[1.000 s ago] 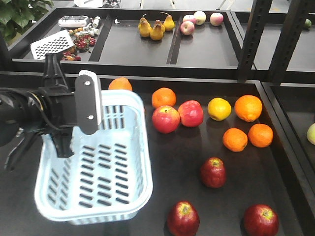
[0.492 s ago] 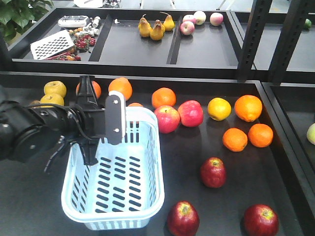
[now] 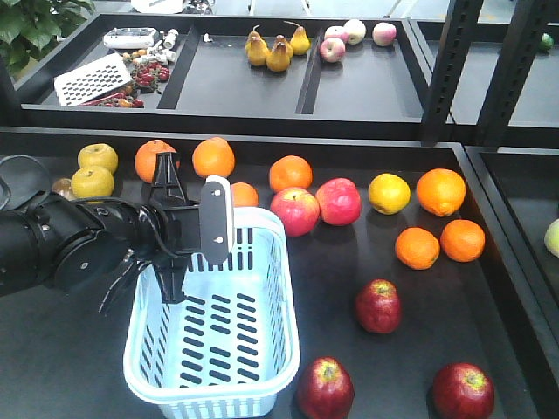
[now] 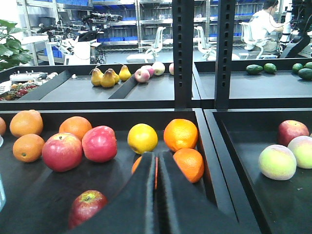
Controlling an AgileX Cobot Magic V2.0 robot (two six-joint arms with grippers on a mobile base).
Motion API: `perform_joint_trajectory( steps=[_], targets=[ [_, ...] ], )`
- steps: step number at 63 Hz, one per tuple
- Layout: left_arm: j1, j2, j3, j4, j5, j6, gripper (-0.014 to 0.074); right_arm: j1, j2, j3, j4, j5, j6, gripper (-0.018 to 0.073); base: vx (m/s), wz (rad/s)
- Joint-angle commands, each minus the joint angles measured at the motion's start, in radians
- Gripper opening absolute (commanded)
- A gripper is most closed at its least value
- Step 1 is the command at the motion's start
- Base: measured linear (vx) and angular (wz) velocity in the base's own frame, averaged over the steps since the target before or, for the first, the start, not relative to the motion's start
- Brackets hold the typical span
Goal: Pick three apples into basket with both arms
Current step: 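Lower the light-blue basket onto the table with the left gripper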
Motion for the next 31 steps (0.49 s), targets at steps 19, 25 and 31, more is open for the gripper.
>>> perform_joint_trajectory(
  steps=[19,25,31],
  targets=[
    [0.001,-0.042,-0.029,-0.022,-0.049,-0.006,0.0416,-0.003,-0.013,0.013,-0.010,-0.082,-0.002,-0.0008,0.00,0.00],
    [0.001,-0.042,-0.029,-0.022,-0.043,-0.006,0.0525,-0.003,-0.013,0.013,-0.010,-0.082,-0.002,-0.0008,0.00,0.00],
    [0.001,-0.042,-0.029,-0.022,-0.036,-0.006,0.0606,-0.003,-0.013,0.013,-0.010,-0.082,-0.002,-0.0008,0.00,0.00]
  ],
)
